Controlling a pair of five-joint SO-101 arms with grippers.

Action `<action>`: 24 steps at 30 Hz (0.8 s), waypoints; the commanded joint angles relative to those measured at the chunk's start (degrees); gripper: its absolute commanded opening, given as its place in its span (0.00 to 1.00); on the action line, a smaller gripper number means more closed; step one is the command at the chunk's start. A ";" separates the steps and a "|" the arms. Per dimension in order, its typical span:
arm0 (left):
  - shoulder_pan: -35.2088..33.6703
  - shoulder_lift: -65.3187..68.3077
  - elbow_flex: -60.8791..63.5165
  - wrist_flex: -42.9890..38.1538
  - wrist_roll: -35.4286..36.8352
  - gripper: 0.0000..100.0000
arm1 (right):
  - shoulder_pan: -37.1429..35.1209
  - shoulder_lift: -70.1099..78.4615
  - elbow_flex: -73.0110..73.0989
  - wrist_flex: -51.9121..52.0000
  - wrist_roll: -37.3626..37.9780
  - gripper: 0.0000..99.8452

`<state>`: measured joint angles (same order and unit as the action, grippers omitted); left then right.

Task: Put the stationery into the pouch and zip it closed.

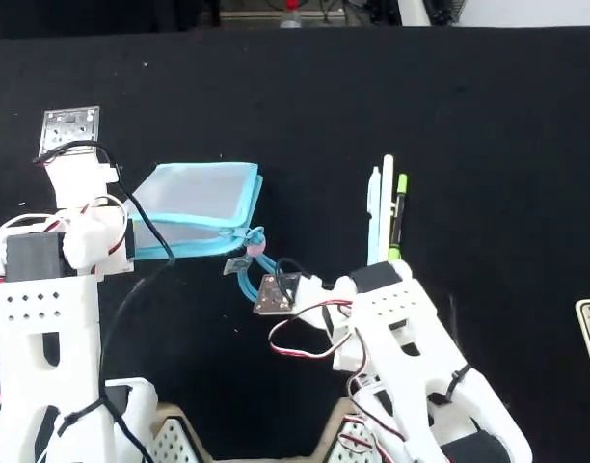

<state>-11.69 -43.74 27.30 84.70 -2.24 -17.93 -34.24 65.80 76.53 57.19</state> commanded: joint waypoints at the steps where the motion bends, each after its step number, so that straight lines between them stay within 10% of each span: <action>1: -1.27 -0.53 -2.24 0.18 0.70 0.03 | 0.09 4.53 -0.40 -0.53 -0.35 0.17; 10: -1.27 -0.53 -2.24 0.18 0.70 0.03 | 7.47 18.68 -6.73 1.23 -0.53 0.16; 24: -1.27 -0.53 -1.89 -0.79 0.70 0.03 | 22.42 -0.66 -5.41 0.35 5.27 0.01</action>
<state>-11.78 -43.74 27.30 84.35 -2.24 -2.90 -28.53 60.62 77.14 57.36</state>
